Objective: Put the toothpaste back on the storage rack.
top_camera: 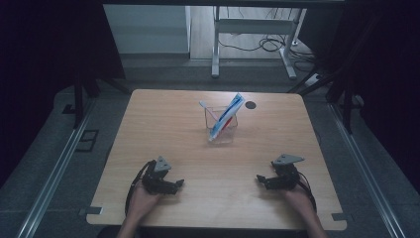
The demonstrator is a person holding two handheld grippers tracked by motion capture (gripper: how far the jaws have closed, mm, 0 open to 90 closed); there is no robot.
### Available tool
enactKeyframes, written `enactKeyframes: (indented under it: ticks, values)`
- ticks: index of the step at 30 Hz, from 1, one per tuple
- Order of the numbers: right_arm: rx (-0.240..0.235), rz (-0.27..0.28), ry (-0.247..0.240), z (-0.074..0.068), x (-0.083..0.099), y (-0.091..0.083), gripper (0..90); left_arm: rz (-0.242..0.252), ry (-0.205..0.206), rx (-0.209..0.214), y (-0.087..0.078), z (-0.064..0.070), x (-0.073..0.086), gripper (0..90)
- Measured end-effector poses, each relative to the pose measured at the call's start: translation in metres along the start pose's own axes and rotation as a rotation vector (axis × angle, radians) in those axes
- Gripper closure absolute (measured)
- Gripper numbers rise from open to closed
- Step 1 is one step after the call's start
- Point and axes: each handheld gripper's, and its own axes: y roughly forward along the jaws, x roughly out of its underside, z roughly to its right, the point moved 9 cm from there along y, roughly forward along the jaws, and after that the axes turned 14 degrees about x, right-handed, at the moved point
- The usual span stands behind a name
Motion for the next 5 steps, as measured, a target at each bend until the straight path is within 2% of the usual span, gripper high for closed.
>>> enactKeyframes:
  ticks: [5]
  values:
    - [0.0, 0.0, 0.001, 0.0, 0.0001, 0.0, 14.0, -0.001, -0.002, 0.001, 0.0001, 0.0, 0.0001, 13.0]
